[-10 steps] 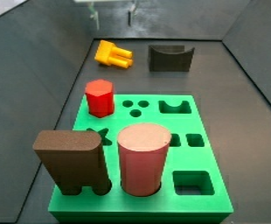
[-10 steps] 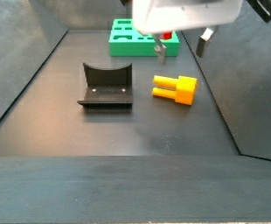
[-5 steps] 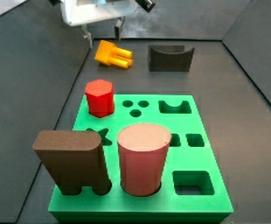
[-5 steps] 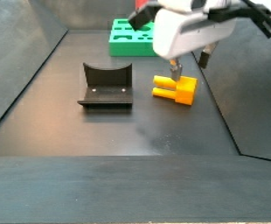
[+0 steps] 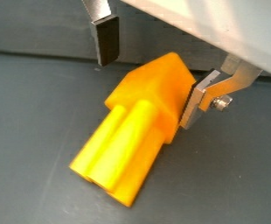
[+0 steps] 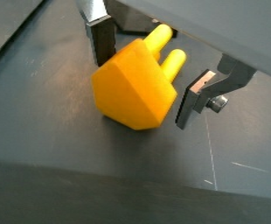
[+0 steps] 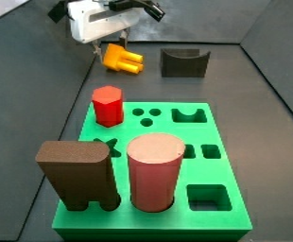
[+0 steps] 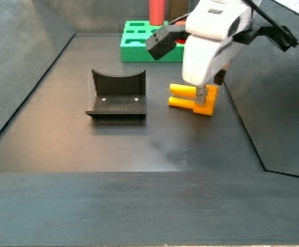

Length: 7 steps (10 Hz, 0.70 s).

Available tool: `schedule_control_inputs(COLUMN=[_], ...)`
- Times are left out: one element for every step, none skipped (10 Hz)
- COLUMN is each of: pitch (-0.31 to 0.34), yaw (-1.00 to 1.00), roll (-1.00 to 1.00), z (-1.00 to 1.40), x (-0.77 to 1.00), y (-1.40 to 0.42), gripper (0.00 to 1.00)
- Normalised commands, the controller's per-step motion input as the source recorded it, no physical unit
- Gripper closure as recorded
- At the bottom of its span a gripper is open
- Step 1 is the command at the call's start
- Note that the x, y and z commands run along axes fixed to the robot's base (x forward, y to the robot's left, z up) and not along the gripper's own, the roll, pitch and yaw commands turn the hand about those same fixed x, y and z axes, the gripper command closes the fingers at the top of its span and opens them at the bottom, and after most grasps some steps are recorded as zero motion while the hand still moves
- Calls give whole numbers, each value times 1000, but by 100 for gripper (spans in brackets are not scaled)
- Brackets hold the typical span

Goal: Pick up the 3 prong object. Move up. Rotate the 3 prong object. Place the 3 prong object on the fixture. Regrasp the 3 prong object. Move to above the board. Insert the 3 prong object.
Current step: Pick up the 3 prong object.

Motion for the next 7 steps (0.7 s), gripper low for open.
schedule_control_inputs(pitch=[16, 26, 36, 40, 44, 51, 0], yaw=[414, 374, 340, 326, 317, 320, 343], roll=[473, 500, 500, 500, 500, 500, 469], z=[-263, -211, -171, -114, -91, -86, -334], x=[143, 140, 151, 140, 154, 143, 9], y=[0, 0, 0, 0, 0, 0, 0], gripper=[0, 0, 0, 0, 0, 0, 0])
